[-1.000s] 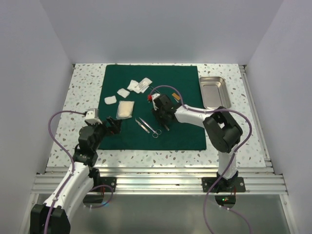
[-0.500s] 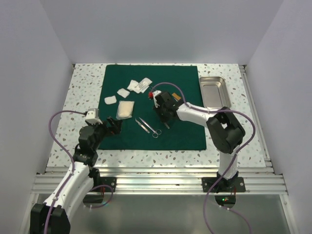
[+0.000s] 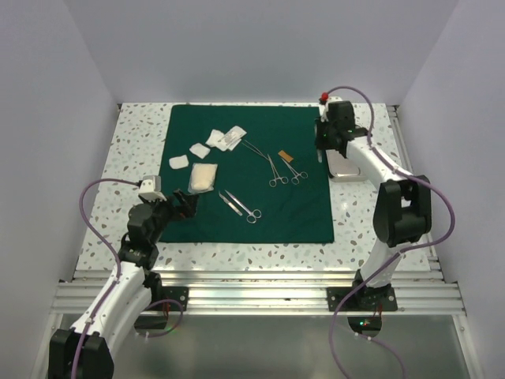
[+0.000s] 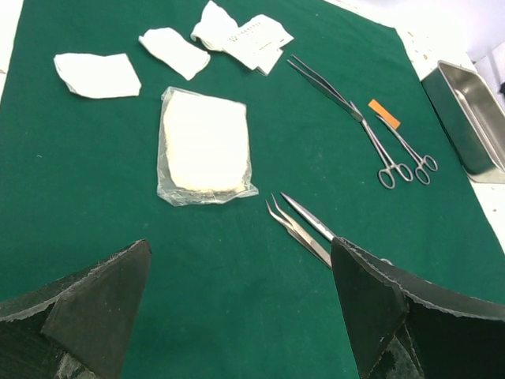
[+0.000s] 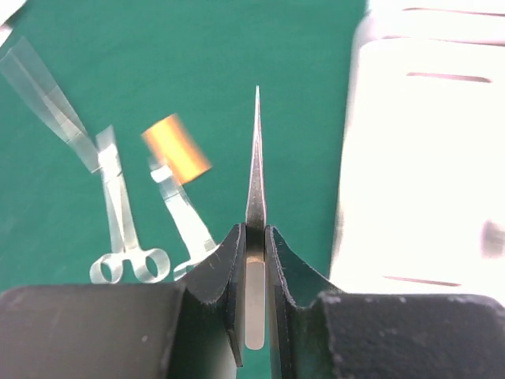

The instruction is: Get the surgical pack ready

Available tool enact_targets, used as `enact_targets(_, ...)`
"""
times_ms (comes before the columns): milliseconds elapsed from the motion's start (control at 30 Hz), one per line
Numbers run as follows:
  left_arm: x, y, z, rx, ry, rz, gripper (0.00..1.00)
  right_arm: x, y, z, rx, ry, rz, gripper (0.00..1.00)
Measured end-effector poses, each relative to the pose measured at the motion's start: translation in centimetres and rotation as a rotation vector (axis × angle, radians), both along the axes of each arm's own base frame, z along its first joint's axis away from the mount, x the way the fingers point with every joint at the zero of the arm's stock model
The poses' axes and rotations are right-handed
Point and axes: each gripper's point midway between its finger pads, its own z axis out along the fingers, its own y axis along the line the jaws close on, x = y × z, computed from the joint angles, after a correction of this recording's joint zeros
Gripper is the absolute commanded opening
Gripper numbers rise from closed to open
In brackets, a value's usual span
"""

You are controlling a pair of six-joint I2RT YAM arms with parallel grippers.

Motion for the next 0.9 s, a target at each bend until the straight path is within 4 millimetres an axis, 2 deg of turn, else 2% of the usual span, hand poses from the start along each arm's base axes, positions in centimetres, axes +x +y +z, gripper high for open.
enact_targets(100, 0.0, 0.0, 0.0, 0.000, 0.000, -0.003, 1.00, 1.6, -4.2, 0.4, 0.031, -0.006, -0.100, 0.07)
enact_targets(167, 0.0, -0.1, 0.0, -0.001, 0.002, -0.006, 1.00, 2.4, -6.3, -0.1, 0.035, 0.004, -0.148, 0.07)
enact_targets(267, 0.0, -0.1, -0.3, 0.000, 0.010, -0.009, 1.00, 3.6, -8.1, -1.5, 0.014, 0.025, -0.191, 0.07)
enact_targets(367, 0.0, -0.2, -0.4, 0.000, 0.015, -0.011, 1.00, 4.0, -8.5, -3.4, -0.030, 0.058, -0.199, 0.07)
enact_targets(533, 0.1, -0.5, -0.5, 0.000, 0.015, -0.020, 1.00, 3.6, -9.0, -6.7, -0.097, 0.126, -0.206, 0.08)
enact_targets(900, 0.1, -0.6, -0.5, 0.000, 0.016, -0.023, 1.00, 3.9, -9.6, -9.6, -0.144, 0.185, -0.217, 0.09)
